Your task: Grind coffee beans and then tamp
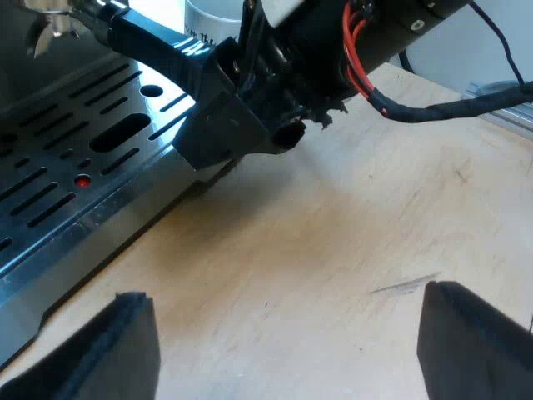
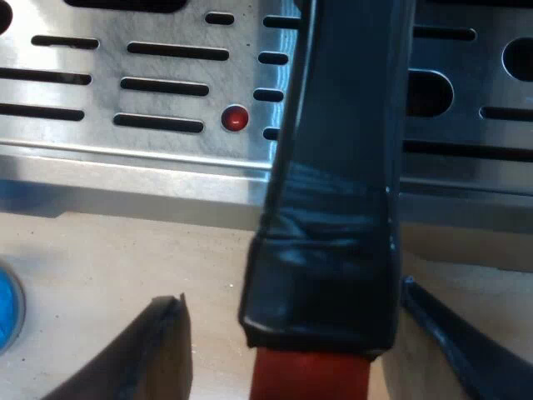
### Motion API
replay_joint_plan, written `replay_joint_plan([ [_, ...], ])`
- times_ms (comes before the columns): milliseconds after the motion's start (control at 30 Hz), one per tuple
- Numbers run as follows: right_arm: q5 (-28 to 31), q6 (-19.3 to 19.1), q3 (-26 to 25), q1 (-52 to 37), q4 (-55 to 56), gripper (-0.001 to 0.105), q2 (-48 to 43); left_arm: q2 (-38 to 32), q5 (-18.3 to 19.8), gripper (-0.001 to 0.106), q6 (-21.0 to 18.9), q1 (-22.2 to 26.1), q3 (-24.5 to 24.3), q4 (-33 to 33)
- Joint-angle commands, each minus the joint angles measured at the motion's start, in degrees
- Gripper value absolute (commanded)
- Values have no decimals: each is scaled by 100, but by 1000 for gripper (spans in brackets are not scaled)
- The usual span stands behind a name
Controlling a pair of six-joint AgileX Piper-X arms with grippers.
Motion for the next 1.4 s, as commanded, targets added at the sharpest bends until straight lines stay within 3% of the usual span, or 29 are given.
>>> replay_joint_plan([
  [33,-12,-36,-29,-32,2,52,5,-16,71,66,-13,-17,-10,-26],
  [233,-12,-36,-29,-32,1,52,5,-16,71,66,-13,-17,-10,-26],
  [333,-12,-36,-29,-32,97,41,5,-16,71,66,-13,-17,-10,-26],
  [400,-12,-15,-29,-32,216,24,5,-16,71,66,-13,-17,-10,-26],
  [467,-12,-17,-29,-32,254,18,5,-16,71,66,-13,-17,-10,-26],
  [500,-12,-17,-29,-32,280,7,5,-16,71,66,-13,-17,-10,-26],
  [567,-12,-17,-29,-32,278,1,5,-16,71,66,-13,-17,-10,-26],
  [1267,-12,-27,-29,-20,261,0,5,-16,71,66,-13,-17,-10,-26],
  [1333,-12,20,-29,-12,286,0,5,-16,71,66,-13,-17,-10,-26],
  [1400,-29,384,-29,14,357,0,-46,-16,71,66,-13,-17,-10,-26],
])
